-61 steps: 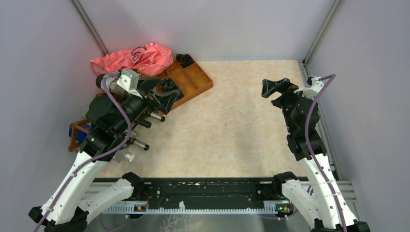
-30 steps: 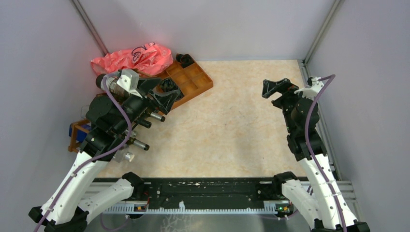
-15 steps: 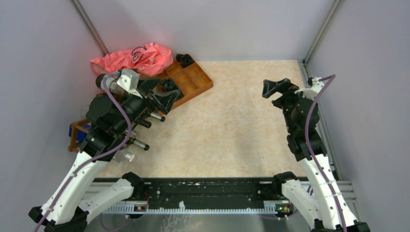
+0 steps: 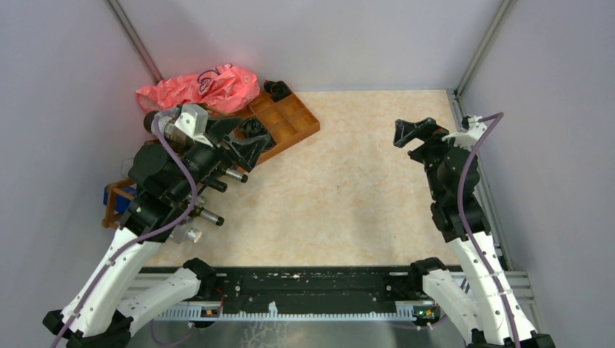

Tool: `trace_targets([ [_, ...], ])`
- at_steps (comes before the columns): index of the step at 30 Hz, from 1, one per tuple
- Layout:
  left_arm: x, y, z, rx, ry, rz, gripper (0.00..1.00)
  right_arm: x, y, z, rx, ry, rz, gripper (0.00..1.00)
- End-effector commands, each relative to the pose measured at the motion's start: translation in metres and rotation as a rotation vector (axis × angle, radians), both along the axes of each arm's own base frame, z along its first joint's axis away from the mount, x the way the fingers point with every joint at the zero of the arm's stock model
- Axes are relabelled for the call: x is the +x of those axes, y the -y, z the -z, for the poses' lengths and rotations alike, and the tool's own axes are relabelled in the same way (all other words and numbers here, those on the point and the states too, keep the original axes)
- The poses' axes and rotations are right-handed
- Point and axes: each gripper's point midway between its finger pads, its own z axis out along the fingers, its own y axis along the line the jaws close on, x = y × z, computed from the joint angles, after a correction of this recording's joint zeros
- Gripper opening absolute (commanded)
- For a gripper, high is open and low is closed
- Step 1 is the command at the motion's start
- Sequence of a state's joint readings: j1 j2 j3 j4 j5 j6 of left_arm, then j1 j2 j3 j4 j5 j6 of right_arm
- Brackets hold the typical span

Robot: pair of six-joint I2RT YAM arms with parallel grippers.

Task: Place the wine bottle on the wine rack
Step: Reset both arms

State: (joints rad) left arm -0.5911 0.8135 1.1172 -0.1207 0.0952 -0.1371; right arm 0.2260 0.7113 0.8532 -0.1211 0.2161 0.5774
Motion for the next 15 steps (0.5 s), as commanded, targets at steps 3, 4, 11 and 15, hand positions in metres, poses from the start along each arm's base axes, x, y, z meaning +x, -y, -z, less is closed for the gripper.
trace_targets([
  [3, -0.0021, -0.0059, -0.0048, -0.005, 0.015, -0.017, 0.99, -0.0075, 0.0046, -0.0301, 0.008, 0.08, 0.013, 0.99],
  [4, -0.002, -0.0054, -0.0043, -0.004, 0.014, -0.015, 0.99, -0.0075, 0.0047, -0.0304, 0.007, 0.081, 0.014, 0.98],
  [11, -0.0019, -0.0056, -0.0045, -0.005, 0.014, -0.017, 0.99, -0.0078, 0.0052, -0.0317, 0.005, 0.085, 0.015, 0.98],
  [15, -0.0018, -0.0057, -0.0044, -0.004, 0.014, -0.017, 0.99, -0.0078, 0.0052, -0.0317, 0.002, 0.086, 0.015, 0.99],
])
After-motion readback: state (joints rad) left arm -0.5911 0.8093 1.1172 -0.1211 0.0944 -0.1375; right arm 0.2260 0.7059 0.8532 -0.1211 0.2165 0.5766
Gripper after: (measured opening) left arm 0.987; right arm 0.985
